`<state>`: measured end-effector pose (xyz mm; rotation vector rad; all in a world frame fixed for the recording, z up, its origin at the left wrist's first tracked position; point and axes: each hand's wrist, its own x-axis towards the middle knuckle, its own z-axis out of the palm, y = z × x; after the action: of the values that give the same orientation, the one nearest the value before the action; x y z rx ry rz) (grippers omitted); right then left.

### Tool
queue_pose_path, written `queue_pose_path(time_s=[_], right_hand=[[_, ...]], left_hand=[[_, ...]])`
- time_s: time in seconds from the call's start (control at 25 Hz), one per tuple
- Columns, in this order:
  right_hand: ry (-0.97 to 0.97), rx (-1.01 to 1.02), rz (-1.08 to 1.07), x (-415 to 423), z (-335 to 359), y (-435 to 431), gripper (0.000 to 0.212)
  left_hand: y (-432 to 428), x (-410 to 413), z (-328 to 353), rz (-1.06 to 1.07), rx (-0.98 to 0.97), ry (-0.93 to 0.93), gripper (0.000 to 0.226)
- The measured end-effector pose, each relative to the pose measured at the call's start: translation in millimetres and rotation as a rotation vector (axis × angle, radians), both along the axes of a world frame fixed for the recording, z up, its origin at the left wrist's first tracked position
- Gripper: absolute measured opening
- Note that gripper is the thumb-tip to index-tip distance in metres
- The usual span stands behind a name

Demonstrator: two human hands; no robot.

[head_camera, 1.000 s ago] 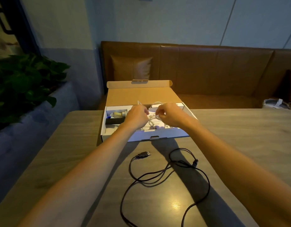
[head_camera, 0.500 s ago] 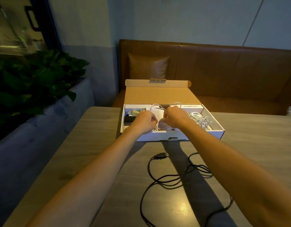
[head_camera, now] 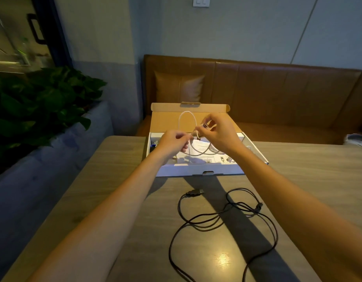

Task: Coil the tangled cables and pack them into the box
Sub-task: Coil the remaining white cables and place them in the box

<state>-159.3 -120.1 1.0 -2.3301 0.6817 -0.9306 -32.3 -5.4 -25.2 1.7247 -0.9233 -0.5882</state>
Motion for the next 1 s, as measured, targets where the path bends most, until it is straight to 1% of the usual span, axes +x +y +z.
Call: queue_pose_path(time_s=[0.08,0.12,0.2,0.28,0.36,0.4,0.56,0.64,0.72,0.8,0.88,0.96,1.0], right_hand=[[-0.043,-0.049,0.034,-8,14,12,0.015],[-0.050,-0.067,0.059,-13,21,18,0.015],[-0.055,-0.152,0.105,-22,32,36,0.014],[-0.063,-0.281,0.156,-31,40,54,0.014],[-0.064,-0.389,0.220,-39,47,70,0.016],[-0.058,-0.408,0.250,-42,50,77,0.019],[0.018,-0.308,0.339,-55,58,98,0.031],[0.021,-0.262,0.363,-61,52,102,0.028],[0.002,-0.231,0.349,-66,42,102,0.018],[-0.025,-0.164,0.302,-72,33,102,0.012],[-0.092,-0.029,0.285,-78,28,104,0.011],[-0.124,0.068,0.338,-83,25,107,0.011],[-0.082,0.056,0.376,-85,23,108,0.011]], left_hand=[[10,-6,21,0.012,-0.076,0.235,0.029],[16,-10,31,0.003,-0.089,0.306,0.033],[31,-20,48,-0.055,-0.045,0.317,0.040],[48,-32,59,-0.121,-0.016,0.317,0.044],[63,-40,67,-0.153,-0.057,0.371,0.046],[71,-43,71,-0.153,-0.088,0.399,0.046],[96,-43,74,-0.172,-0.200,0.515,0.029],[104,-42,67,-0.203,-0.225,0.552,0.031],[108,-45,58,-0.212,-0.240,0.550,0.031],[112,-49,48,-0.200,-0.263,0.522,0.030],[113,-52,37,-0.183,-0.270,0.434,0.027],[113,-54,29,-0.192,-0.256,0.335,0.022],[112,-56,25,-0.204,-0.259,0.324,0.021]])
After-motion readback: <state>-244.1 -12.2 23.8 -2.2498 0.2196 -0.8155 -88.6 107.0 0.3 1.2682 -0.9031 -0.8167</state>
